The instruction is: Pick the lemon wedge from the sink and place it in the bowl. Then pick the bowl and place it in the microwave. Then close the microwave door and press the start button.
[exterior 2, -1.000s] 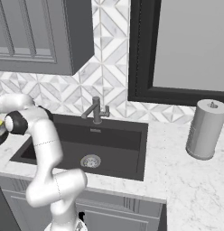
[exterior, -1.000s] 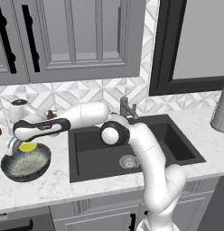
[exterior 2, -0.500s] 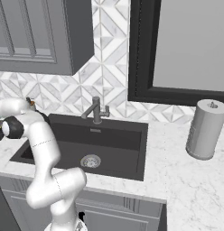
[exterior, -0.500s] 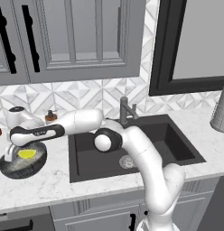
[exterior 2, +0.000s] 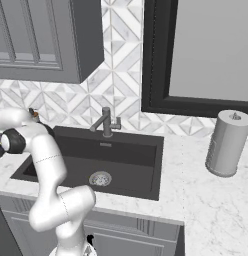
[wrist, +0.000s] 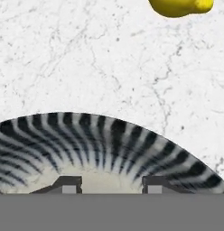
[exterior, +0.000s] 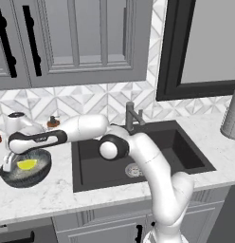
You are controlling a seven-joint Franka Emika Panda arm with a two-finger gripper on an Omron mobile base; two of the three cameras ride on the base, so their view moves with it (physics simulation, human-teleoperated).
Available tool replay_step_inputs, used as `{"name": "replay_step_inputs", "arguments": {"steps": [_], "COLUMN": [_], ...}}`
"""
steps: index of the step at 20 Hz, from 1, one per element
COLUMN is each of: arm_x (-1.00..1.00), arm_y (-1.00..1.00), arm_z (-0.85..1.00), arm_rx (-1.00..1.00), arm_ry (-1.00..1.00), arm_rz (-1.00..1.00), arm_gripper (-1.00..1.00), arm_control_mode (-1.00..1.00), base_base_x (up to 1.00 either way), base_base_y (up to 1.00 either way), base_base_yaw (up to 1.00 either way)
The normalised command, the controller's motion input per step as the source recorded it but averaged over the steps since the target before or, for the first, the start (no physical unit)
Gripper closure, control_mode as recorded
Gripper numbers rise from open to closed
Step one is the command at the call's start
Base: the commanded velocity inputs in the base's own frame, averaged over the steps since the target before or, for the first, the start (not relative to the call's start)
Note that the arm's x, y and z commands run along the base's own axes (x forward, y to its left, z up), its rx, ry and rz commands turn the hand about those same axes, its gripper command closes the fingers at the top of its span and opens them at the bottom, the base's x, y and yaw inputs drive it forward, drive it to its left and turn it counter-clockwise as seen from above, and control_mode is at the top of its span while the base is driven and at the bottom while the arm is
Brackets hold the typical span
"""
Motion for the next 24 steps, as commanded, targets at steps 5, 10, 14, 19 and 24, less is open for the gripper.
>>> {"name": "replay_step_inputs", "arguments": {"steps": [5,10,14,19,24], "arm_x": [-0.49,-0.41,-0.34,-0.37,-0.14], "arm_y": [0.0,-0.26,-0.4,-0.77,-0.63], "arm_z": [0.08,0.41,0.45,0.23,0.6], "arm_rx": [0.0,0.07,0.11,0.16,0.14], "arm_ry": [-0.1,-0.17,-0.14,-0.02,0.0], "arm_rz": [0.0,0.0,0.0,-0.07,-0.22], "arm_gripper": [-1.0,-1.0,-1.0,-1.0,-1.0], "arm_control_mode": [-1.0,-1.0,-1.0,-1.0,-1.0], "base_base_x": [0.0,0.0,0.0,0.0,0.0], "base_base_y": [0.0,0.0,0.0,0.0,0.0], "base_base_yaw": [0.0,0.0,0.0,0.0,0.0]}}
